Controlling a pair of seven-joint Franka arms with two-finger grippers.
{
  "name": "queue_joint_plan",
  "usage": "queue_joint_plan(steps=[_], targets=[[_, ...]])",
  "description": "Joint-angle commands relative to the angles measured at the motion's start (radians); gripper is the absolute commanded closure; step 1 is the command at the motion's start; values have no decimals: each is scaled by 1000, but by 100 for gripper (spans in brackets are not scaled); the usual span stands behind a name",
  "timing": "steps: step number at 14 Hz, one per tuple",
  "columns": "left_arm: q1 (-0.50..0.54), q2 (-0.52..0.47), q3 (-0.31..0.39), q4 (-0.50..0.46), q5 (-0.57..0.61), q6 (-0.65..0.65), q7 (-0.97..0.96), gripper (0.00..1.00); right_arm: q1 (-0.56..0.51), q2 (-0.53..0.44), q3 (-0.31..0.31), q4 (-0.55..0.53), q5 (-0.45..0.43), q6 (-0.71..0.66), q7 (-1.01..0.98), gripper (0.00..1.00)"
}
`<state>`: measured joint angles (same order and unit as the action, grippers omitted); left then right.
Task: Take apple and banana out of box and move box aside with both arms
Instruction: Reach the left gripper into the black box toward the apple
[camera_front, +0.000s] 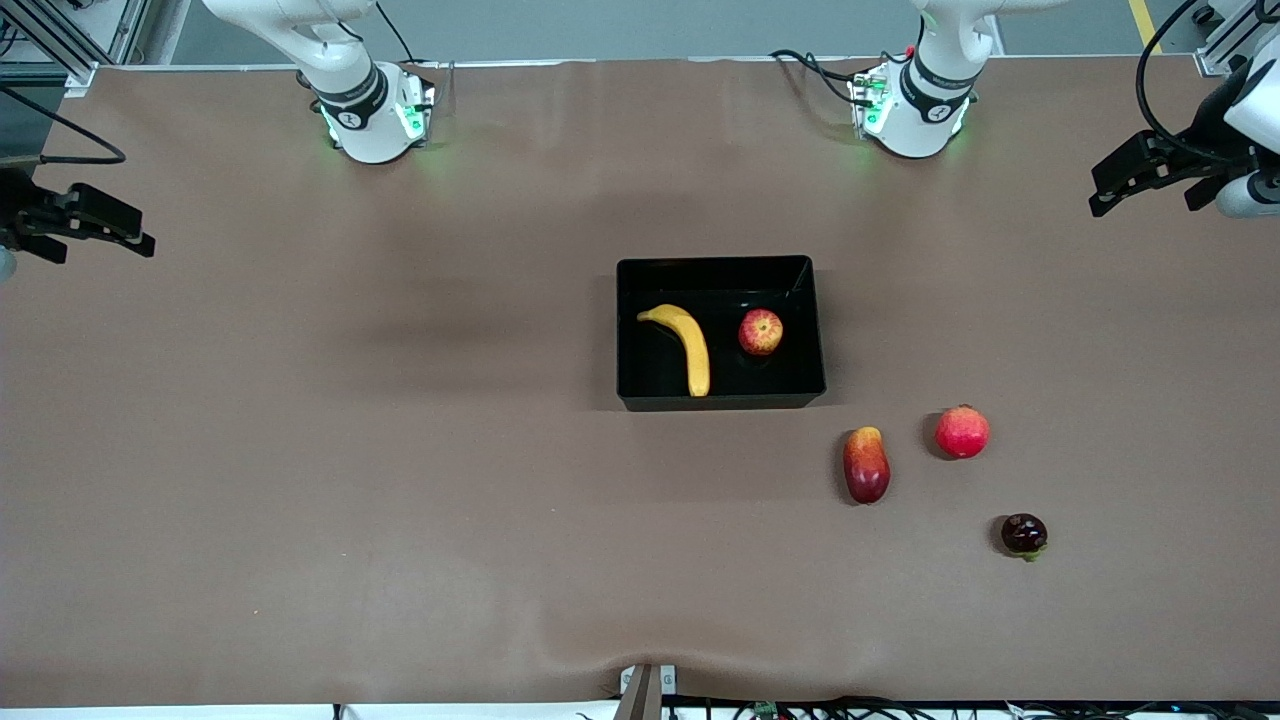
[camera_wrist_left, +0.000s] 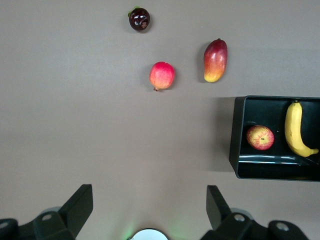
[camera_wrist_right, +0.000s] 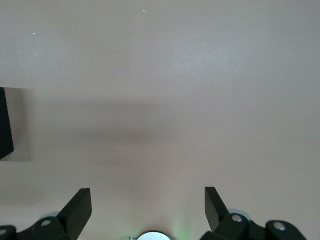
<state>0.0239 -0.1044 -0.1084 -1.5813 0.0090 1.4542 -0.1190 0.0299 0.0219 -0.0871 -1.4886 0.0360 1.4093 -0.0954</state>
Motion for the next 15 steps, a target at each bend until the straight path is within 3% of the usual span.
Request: queue_joint_plan(steps=[1, 8, 12, 15], targets=[[-1, 15, -7, 29, 22, -26, -4, 0, -16, -3, 9, 14, -11, -18, 5, 0], [-12, 66, -16, 73, 22, -37, -2, 0, -19, 4, 9, 18, -1, -4, 2, 0], [-12, 78, -88, 72, 17, -38, -123, 0, -39, 21, 9, 16, 1, -4, 3, 0], [-12, 150, -160, 70, 14, -31, -212, 0, -42, 21, 9, 17, 1, -4, 3, 0]])
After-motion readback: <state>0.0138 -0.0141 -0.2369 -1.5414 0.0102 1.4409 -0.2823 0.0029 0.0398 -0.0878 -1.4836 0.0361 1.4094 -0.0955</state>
